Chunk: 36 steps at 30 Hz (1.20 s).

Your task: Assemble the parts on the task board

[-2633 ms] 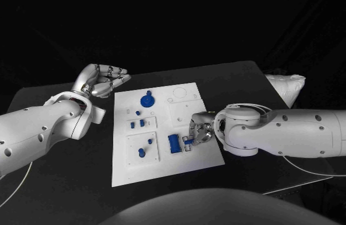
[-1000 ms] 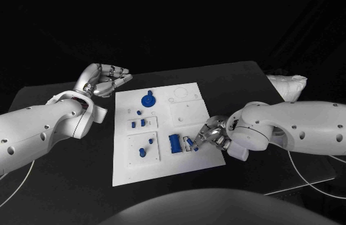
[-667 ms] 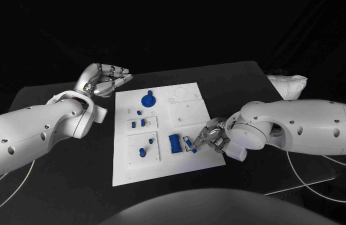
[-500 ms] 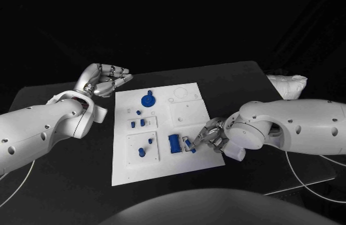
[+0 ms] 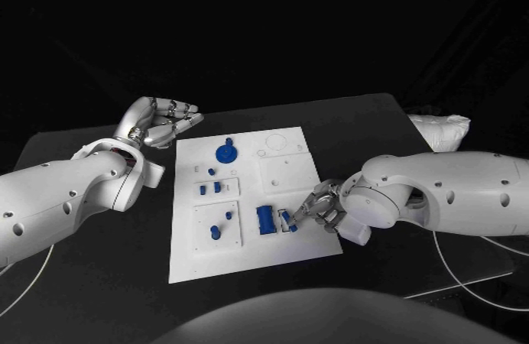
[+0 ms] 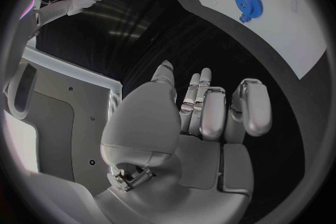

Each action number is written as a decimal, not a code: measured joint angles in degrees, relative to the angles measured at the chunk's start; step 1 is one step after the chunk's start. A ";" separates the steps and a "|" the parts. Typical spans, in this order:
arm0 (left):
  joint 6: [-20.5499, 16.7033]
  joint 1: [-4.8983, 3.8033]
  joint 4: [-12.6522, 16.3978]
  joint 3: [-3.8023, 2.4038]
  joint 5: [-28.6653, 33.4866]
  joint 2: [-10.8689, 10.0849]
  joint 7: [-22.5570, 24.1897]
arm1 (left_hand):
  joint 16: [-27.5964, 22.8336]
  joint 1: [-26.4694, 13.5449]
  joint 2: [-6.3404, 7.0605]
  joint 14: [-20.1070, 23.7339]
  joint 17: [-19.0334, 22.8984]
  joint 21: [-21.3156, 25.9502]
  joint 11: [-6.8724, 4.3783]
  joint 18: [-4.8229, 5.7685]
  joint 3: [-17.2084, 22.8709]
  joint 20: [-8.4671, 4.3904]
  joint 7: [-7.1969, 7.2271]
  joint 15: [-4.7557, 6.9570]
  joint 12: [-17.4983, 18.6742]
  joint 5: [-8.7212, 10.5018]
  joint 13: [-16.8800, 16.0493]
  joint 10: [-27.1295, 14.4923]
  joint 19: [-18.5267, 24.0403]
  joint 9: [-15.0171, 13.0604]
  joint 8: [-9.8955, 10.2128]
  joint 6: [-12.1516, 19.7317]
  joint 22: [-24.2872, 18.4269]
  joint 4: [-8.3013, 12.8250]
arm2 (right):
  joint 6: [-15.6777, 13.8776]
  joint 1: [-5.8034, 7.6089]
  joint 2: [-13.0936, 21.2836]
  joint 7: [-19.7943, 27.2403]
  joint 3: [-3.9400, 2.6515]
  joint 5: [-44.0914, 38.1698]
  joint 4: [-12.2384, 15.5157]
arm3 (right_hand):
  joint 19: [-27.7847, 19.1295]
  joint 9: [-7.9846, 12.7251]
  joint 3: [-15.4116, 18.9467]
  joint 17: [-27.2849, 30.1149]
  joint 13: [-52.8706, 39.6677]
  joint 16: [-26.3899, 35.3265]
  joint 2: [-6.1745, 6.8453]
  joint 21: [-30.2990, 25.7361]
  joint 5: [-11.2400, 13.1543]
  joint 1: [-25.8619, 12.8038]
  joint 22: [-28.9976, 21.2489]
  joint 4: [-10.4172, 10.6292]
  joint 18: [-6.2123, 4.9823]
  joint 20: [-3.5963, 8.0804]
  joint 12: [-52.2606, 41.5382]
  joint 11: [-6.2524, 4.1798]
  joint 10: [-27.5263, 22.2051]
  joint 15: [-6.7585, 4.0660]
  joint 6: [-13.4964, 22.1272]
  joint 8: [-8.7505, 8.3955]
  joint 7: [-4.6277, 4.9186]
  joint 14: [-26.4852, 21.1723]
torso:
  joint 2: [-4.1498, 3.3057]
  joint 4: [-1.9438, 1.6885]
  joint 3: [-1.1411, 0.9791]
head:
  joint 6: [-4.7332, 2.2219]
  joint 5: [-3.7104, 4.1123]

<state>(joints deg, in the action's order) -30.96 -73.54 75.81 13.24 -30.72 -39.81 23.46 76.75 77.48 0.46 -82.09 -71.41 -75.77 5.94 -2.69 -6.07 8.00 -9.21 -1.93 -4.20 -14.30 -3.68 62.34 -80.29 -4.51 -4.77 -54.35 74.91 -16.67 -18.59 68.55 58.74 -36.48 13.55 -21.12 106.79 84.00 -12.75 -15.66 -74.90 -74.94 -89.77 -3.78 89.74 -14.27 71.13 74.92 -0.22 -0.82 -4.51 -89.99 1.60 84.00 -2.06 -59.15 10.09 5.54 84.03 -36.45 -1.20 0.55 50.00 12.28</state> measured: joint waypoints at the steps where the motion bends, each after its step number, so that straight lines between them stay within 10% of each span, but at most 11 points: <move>1: 0.00 0.00 0.00 0.00 0.00 0.00 0.00 | 0.00 0.00 0.00 0.00 0.00 0.00 0.00 -0.01 0.00 0.00 0.00 0.00 0.00 0.00 0.00 0.00 0.00 0.00 0.00 0.00 0.00 0.00 | -0.08 0.00 -0.10 -0.02 0.00 -0.01 -0.05 | 0.00 0.00 0.00 0.00 0.00 0.00 0.00 0.00 0.00 0.00 0.00 0.00 0.00 0.00 0.00 0.00 0.00 0.00 0.00 -0.14 0.00 0.00 | 0.00 0.00 0.00 | 0.00 -0.01; 36: 0.04 0.00 -0.01 0.00 0.00 0.09 -0.03 | 0.00 0.00 0.00 0.00 0.01 0.00 0.00 0.00 0.00 0.00 0.00 0.00 0.00 0.00 0.00 0.00 0.00 0.00 0.00 0.00 0.00 0.00 | -0.79 0.18 -1.00 -1.17 -0.16 -2.11 0.35 | 0.00 1.14 4.61 -0.03 0.00 0.00 2.59 0.00 2.64 -1.73 -0.02 0.79 0.00 0.00 0.00 0.82 -0.01 0.43 8.48 -3.47 1.69 0.00 | 0.02 0.01 -0.01 | 0.00 0.01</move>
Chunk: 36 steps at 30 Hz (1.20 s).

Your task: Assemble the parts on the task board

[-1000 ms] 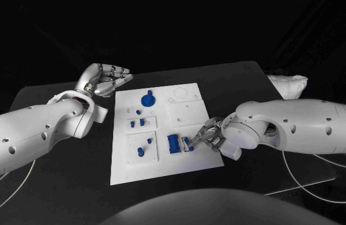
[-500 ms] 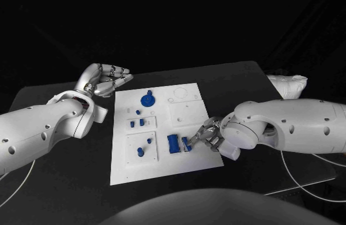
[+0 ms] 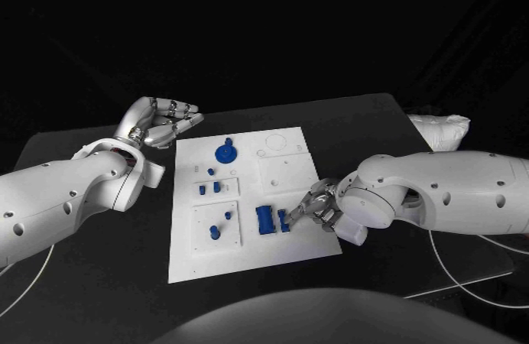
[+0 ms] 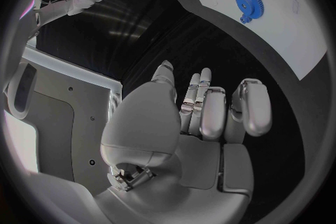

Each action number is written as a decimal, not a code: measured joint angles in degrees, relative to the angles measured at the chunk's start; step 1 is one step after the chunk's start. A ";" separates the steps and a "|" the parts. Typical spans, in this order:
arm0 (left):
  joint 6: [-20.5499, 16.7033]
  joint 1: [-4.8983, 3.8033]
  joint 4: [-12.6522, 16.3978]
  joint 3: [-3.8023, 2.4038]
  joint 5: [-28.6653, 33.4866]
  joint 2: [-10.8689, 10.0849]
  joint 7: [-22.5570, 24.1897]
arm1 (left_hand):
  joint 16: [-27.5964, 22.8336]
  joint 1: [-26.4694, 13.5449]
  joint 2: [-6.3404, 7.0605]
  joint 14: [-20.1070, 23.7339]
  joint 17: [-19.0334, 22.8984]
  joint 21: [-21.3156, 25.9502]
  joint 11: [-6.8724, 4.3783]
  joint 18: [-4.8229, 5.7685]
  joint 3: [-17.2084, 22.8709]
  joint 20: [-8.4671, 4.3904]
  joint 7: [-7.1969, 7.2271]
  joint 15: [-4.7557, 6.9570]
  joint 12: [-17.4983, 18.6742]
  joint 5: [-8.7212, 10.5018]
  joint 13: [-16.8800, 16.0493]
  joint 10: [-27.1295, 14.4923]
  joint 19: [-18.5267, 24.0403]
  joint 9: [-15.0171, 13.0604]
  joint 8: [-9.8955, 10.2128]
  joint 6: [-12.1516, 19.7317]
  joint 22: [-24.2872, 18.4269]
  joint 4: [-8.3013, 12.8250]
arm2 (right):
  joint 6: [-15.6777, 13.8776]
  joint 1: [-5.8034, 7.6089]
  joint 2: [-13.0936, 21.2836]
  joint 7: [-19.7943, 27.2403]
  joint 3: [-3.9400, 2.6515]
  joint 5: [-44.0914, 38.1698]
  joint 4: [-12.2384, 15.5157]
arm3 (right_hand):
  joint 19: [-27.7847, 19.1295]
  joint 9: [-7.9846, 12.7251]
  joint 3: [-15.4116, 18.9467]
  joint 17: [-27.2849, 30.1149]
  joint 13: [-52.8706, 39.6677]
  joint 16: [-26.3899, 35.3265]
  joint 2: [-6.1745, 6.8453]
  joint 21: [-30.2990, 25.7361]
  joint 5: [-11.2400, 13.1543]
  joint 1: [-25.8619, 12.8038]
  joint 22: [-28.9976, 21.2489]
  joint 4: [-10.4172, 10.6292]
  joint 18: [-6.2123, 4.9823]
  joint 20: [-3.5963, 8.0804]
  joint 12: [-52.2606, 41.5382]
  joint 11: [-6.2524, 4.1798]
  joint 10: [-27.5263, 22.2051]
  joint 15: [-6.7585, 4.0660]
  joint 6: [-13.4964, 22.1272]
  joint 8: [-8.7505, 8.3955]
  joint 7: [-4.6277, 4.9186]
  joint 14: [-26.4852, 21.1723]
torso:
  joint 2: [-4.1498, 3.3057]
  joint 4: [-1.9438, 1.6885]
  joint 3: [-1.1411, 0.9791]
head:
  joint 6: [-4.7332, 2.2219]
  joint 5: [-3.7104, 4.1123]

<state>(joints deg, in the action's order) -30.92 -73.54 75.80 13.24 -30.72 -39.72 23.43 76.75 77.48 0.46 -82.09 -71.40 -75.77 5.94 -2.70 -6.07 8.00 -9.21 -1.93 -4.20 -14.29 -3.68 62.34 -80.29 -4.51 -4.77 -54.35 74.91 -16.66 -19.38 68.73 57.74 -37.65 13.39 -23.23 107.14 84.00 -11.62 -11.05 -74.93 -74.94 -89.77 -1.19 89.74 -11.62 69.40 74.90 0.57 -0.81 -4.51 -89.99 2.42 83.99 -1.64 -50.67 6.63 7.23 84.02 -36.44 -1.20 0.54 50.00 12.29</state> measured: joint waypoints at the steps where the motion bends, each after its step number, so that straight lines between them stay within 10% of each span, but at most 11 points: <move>1: 0.00 0.00 -0.01 0.00 0.00 0.00 0.00 | 0.00 0.00 0.00 0.00 0.00 0.00 0.00 0.00 0.00 0.00 0.00 0.00 0.00 0.00 0.00 0.00 0.00 0.00 0.00 0.00 0.00 0.00 | -0.01 0.00 0.07 -0.02 0.00 -0.22 0.12 | 0.00 0.00 0.28 0.00 0.00 0.00 0.16 0.00 0.48 -0.16 0.00 0.28 0.00 0.00 0.00 0.13 0.10 0.00 0.10 0.01 -0.08 0.00 | 0.00 0.00 0.00 | 0.00 0.00; 5: 0.01 0.00 -0.01 0.00 0.00 0.00 0.00 | 0.00 0.00 0.00 0.00 0.00 0.00 0.00 0.00 0.00 0.00 0.00 0.00 0.00 0.00 0.00 0.00 0.00 0.00 0.00 0.00 0.00 0.00 | -0.01 -0.07 0.36 -0.03 0.07 -1.89 0.62 | -0.01 0.41 1.99 0.00 0.00 0.00 0.81 0.00 3.49 -1.73 0.00 1.67 0.00 -0.28 0.00 0.41 0.00 0.00 -0.92 1.85 -0.22 0.00 | -0.01 -0.02 -0.01 | 0.00 0.02; 11: 0.02 0.00 -0.03 0.00 0.00 0.00 0.00 | 0.00 0.00 0.00 0.00 0.00 0.00 0.00 0.00 0.00 0.00 0.00 0.00 0.00 0.00 0.00 0.00 0.00 0.00 0.00 0.00 0.00 0.00 | 0.55 -0.19 1.32 0.02 0.13 -10.65 1.52 | -0.01 -4.97 5.89 0.01 0.00 0.00 0.11 0.00 8.35 -4.23 0.05 4.94 0.00 -0.33 0.00 -0.69 0.00 -0.36 -9.05 10.08 -1.78 -0.13 | -0.03 -0.01 -0.02 | 0.00 -0.06; 13: 0.02 0.00 -0.05 0.00 0.00 0.00 0.00 | 0.00 0.00 0.00 0.00 0.00 0.00 0.00 0.00 0.00 0.00 0.00 0.00 0.00 0.00 0.00 0.00 0.00 0.00 0.00 0.00 0.00 0.00 | 1.49 -0.19 1.59 -0.03 0.13 -14.07 1.78 | -0.03 -11.17 8.99 0.01 0.00 0.00 0.12 0.00 8.86 -4.24 0.05 6.78 0.00 1.85 0.00 -2.82 -0.02 -2.53 -7.73 16.18 -3.73 -0.02 | -0.03 0.01 -0.03 | 0.00 -0.08; 18: 0.04 0.00 -0.13 0.00 0.00 0.03 0.00 | 0.00 0.24 -0.24 0.00 -0.06 0.00 0.00 0.00 0.00 0.00 0.00 0.00 0.00 0.00 0.00 0.00 0.00 0.00 0.00 0.00 0.00 0.00 | 5.67 -0.26 1.72 -0.75 0.11 -19.44 2.06 | 0.00 -19.14 12.58 0.01 0.00 0.00 -0.85 0.00 8.86 -3.73 0.04 9.57 0.00 2.27 0.00 -2.88 0.01 -2.71 -5.39 23.45 -4.34 0.00 | -0.03 0.07 -0.03 | 0.00 -0.07; 36: 0.13 0.00 -0.12 0.03 0.00 -0.02 -0.02 | 0.00 0.24 -0.24 0.00 -0.04 0.00 0.00 -0.01 0.00 0.00 0.00 0.00 0.00 0.00 0.00 0.00 0.00 0.00 0.00 0.00 0.00 0.00 | 16.20 -1.12 -0.45 -2.00 0.13 -24.12 0.43 | 0.00 -25.22 15.15 0.02 -0.01 0.00 -2.69 0.00 8.86 -2.70 0.03 11.85 0.00 2.26 0.00 -3.28 0.01 -2.70 -2.97 27.42 -4.78 0.00 | -0.02 -0.02 0.00 | 0.00 0.10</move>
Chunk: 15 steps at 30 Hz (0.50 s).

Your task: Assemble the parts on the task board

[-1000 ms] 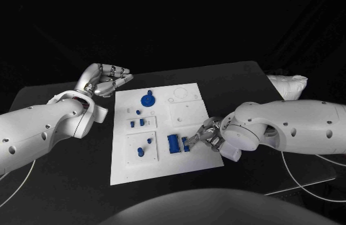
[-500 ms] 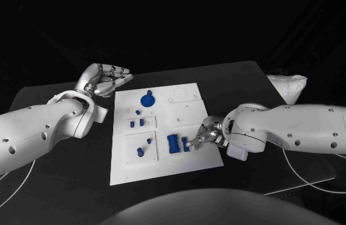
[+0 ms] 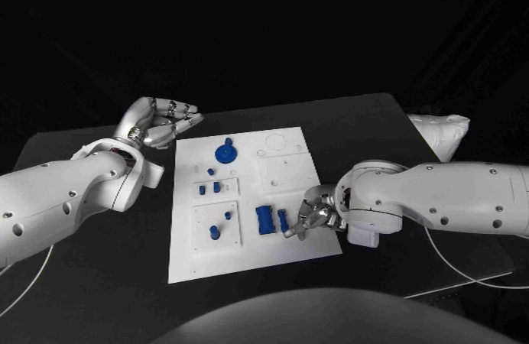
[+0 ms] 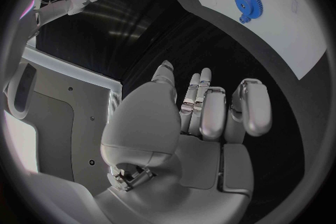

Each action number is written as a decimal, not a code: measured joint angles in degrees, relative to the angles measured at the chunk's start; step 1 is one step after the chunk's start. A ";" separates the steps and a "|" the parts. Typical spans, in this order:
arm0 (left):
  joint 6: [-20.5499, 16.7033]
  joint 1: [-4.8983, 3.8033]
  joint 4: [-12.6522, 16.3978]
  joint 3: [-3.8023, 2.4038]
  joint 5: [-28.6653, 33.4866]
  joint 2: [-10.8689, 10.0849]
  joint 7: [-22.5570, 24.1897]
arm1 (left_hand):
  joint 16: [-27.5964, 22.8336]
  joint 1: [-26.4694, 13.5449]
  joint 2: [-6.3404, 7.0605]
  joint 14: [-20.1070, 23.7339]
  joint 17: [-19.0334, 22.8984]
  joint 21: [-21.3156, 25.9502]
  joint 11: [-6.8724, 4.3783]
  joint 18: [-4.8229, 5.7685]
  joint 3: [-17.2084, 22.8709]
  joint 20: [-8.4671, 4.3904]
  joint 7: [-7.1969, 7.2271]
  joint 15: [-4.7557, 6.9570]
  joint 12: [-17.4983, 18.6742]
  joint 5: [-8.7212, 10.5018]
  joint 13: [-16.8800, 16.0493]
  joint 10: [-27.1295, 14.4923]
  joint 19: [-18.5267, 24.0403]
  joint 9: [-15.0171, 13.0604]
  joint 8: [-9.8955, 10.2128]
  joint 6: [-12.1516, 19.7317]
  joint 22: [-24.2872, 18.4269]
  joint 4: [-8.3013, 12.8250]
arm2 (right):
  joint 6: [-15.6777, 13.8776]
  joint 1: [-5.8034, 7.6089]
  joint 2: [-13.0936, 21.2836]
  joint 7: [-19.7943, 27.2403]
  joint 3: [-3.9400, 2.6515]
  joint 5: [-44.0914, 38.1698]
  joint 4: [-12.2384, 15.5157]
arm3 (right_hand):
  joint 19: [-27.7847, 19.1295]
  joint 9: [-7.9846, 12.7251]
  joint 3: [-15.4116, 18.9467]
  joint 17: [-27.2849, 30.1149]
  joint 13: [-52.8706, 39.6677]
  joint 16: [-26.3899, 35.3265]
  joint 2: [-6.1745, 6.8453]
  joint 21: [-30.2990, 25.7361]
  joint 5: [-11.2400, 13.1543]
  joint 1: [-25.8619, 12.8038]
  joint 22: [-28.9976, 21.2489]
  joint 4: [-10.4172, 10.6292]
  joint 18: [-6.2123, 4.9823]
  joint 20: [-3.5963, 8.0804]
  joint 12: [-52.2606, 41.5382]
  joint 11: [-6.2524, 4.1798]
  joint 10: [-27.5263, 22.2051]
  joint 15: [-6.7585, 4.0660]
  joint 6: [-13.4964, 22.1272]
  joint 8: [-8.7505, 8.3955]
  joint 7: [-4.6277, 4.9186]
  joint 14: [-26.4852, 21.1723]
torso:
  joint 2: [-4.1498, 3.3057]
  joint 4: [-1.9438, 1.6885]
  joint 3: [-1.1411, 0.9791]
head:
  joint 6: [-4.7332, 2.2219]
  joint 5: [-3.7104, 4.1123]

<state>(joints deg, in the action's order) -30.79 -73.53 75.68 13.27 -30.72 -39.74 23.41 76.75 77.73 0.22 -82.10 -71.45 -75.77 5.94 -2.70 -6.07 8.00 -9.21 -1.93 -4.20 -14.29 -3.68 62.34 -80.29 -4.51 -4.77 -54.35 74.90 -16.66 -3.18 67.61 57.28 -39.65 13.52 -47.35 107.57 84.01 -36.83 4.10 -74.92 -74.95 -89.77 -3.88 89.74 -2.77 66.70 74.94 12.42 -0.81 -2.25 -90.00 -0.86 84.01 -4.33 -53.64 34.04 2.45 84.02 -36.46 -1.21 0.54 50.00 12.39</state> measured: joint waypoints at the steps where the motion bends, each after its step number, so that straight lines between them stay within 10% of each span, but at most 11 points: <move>1: 0.00 0.00 0.01 0.00 0.00 -0.01 0.00 | 0.00 0.00 0.00 0.00 0.00 0.00 0.00 0.00 0.00 0.00 0.00 0.00 0.00 0.00 0.00 0.00 0.00 0.00 0.00 0.00 0.00 0.00 | 0.17 -0.04 -0.07 -0.02 0.00 -0.07 -0.08 | 0.00 -0.08 0.00 0.00 -0.01 0.00 -0.14 0.00 0.00 -0.14 0.00 0.00 0.00 0.00 0.00 0.00 0.00 0.00 0.00 0.00 0.00 0.00 | -0.01 0.00 0.00 | 0.00 -0.03; 15: 0.01 0.00 0.10 0.00 0.00 -0.11 -0.01 | 0.00 0.00 0.00 0.00 0.01 0.00 0.00 0.00 0.00 0.00 0.00 0.00 0.00 0.00 0.00 0.00 0.00 0.00 0.00 0.00 0.00 0.00 | 0.49 -0.16 -0.33 -0.12 0.00 -0.63 -0.45 | -0.02 -1.18 1.72 0.00 -0.01 0.00 -0.40 0.00 0.00 0.03 -0.01 1.05 0.00 0.03 0.00 0.00 0.00 0.01 0.58 0.66 0.18 0.00 | -0.03 0.01 0.01 | 0.00 -0.10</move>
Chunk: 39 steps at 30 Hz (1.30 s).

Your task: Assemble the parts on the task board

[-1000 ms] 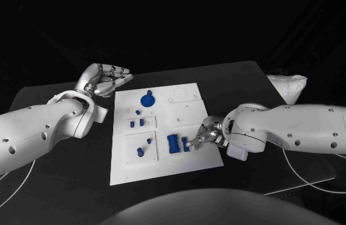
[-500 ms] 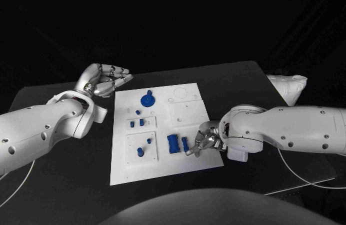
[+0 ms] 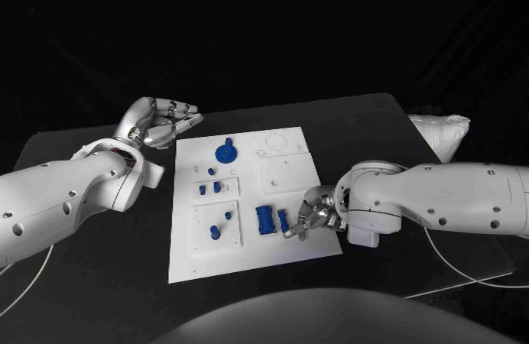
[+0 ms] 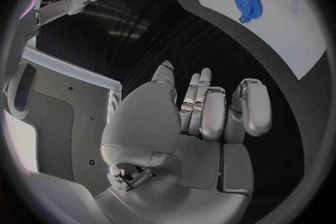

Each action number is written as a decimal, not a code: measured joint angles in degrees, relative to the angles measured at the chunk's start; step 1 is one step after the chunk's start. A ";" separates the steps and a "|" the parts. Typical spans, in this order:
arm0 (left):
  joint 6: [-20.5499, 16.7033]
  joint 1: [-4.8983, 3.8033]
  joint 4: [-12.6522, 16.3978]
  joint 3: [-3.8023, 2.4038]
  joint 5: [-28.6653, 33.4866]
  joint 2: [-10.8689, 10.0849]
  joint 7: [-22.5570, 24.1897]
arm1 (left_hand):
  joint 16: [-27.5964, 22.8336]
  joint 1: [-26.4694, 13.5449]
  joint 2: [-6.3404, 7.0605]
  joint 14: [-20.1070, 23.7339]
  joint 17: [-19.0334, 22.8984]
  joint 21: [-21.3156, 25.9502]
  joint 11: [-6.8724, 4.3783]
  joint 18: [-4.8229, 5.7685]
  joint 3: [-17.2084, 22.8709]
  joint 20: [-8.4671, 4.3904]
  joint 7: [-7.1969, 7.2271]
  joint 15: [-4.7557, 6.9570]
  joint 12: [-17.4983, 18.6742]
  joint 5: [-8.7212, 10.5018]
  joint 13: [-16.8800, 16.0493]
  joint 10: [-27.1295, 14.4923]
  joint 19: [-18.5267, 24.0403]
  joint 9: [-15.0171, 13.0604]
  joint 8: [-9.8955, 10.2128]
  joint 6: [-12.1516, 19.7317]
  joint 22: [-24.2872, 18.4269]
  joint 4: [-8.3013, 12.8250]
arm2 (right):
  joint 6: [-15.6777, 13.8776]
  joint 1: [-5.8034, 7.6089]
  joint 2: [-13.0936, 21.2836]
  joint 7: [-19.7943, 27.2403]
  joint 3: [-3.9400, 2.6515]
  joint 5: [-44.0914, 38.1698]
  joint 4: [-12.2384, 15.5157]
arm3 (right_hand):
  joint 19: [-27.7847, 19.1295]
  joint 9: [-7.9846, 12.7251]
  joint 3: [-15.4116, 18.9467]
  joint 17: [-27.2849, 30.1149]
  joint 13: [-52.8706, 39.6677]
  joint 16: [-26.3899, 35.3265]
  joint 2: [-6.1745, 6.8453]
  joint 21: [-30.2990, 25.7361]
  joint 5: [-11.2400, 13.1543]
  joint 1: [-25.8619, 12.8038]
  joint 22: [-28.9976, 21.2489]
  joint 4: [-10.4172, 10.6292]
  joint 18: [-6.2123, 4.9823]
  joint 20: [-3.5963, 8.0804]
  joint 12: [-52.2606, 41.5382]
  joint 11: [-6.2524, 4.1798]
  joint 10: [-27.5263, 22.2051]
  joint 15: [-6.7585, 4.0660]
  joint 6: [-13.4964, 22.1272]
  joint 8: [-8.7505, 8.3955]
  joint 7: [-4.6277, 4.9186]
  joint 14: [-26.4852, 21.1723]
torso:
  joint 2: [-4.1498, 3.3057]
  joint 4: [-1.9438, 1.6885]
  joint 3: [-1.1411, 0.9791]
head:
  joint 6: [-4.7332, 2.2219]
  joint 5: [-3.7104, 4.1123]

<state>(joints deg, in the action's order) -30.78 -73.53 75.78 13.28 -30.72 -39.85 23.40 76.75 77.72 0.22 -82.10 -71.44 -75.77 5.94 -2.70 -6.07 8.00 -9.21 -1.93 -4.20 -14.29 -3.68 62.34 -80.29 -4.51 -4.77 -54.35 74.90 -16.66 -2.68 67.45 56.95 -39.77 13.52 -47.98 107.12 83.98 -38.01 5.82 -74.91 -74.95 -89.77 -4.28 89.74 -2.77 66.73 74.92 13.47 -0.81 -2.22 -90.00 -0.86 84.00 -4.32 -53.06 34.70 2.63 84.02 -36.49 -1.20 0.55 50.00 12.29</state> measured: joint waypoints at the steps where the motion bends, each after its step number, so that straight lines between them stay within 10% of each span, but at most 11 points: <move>1: 0.00 0.00 0.00 0.00 0.00 0.00 0.00 | 0.00 0.00 0.00 0.00 0.00 0.00 0.00 -0.01 0.00 0.00 0.00 0.00 0.00 0.00 0.00 0.00 0.00 0.00 0.00 0.00 0.00 0.00 | -0.02 0.00 0.02 -0.01 0.00 -0.08 0.00 | -0.05 -0.17 0.52 0.00 0.00 0.00 0.17 0.00 0.00 -0.19 0.00 0.23 0.00 0.30 0.00 0.00 0.00 -0.11 0.18 0.01 -0.06 -0.11 | 0.00 0.00 0.00 | 0.00 0.00; 32: 0.05 0.00 -0.25 0.00 0.00 0.13 0.00 | 0.00 0.00 0.00 0.00 0.01 0.00 0.00 0.00 0.00 0.00 0.00 0.00 0.00 0.00 0.00 0.00 0.00 0.00 0.00 0.00 0.00 0.00 | -0.62 0.01 -0.71 -0.05 -0.02 -1.53 -1.20 | 0.03 -2.16 2.40 0.01 -0.04 0.00 -1.77 0.00 0.00 0.71 -0.02 2.11 0.00 0.38 -0.01 -0.42 0.00 -0.40 0.47 0.33 -0.35 0.01 | 0.05 -0.01 -0.01 | 0.00 0.11; 39: 0.05 0.00 -0.26 0.00 0.00 0.15 0.00 | 0.00 0.00 0.00 0.00 0.01 0.00 0.00 -0.01 0.00 0.00 0.00 0.00 0.00 0.00 0.00 0.00 0.00 0.00 0.00 0.00 0.00 0.00 | -0.58 0.01 -1.03 -0.05 -0.04 -1.56 -1.50 | 0.02 -2.92 0.70 0.01 -0.31 0.00 -2.86 0.00 0.00 4.44 -0.02 -0.53 0.00 0.38 -0.41 -0.31 -0.11 -0.38 0.68 0.33 -0.56 0.01 | 0.05 -0.02 0.01 | 0.00 0.16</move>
<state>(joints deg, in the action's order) -30.73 -73.53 75.52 13.28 -30.72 -39.70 23.39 76.75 77.72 0.22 -82.10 -71.43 -75.77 5.94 -2.70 -6.07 8.00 -9.21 -1.93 -4.20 -14.29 -3.68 62.34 -80.29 -4.51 -4.77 -54.35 74.91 -16.67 -3.26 67.46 55.92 -39.82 13.48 -49.54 105.61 84.01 -40.93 6.52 -74.90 -75.27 -89.77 -7.14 89.74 -2.77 71.17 74.91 12.94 -0.81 -1.85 -90.41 -1.17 83.90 -4.70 -52.38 35.04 2.07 84.03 -36.44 -1.22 0.56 50.00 12.45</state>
